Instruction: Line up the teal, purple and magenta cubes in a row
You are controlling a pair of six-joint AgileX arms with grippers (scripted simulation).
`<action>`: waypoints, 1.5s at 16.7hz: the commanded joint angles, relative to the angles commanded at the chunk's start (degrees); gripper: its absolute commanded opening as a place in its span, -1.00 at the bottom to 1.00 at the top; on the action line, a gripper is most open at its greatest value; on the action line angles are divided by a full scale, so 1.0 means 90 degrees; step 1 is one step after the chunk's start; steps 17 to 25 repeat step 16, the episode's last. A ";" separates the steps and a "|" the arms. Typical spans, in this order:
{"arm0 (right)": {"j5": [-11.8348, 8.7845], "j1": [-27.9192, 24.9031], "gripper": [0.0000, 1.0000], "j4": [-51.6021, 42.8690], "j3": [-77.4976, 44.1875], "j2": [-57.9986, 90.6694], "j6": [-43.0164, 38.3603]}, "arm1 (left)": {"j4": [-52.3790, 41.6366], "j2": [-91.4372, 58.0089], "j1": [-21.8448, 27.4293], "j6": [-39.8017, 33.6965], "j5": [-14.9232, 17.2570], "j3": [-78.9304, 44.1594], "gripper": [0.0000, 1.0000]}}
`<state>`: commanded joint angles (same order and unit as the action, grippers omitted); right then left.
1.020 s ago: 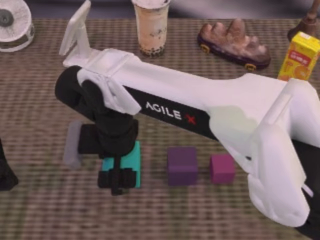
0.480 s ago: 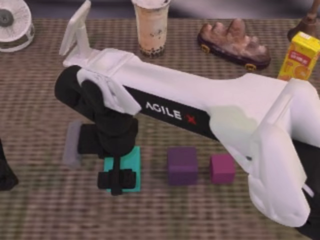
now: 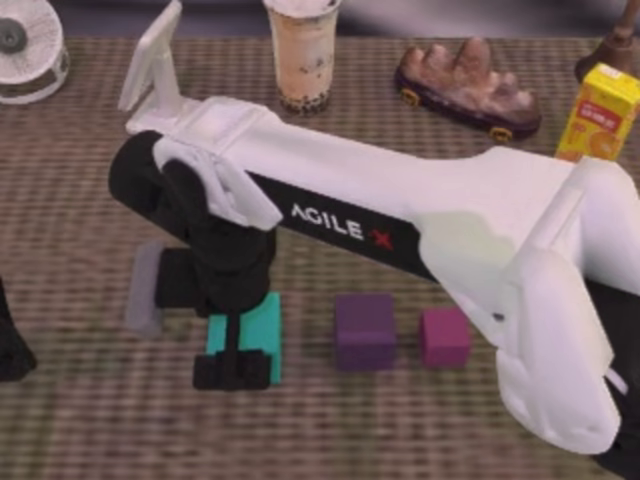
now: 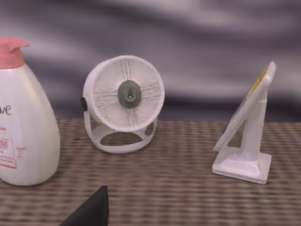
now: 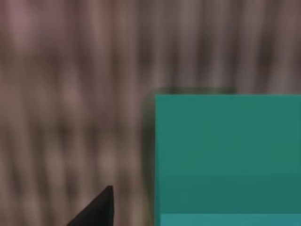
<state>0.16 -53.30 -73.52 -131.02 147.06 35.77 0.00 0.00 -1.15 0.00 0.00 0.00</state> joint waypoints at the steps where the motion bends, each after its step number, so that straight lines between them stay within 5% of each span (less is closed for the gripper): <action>1: 0.0000 0.0000 1.00 0.0000 0.0000 0.0000 0.0000 | 0.0000 0.0000 0.0000 0.0000 0.0000 0.0000 1.00; 14: 0.0007 -0.0030 1.00 -0.2281 -0.2891 0.0606 0.0010 | 0.0000 0.0000 0.0000 0.0000 0.0000 0.0000 1.00; 25: 0.0008 -0.0029 1.00 -0.2354 -0.2971 0.0618 0.0009 | 0.0000 0.0000 0.0000 0.0000 0.0000 0.0000 1.00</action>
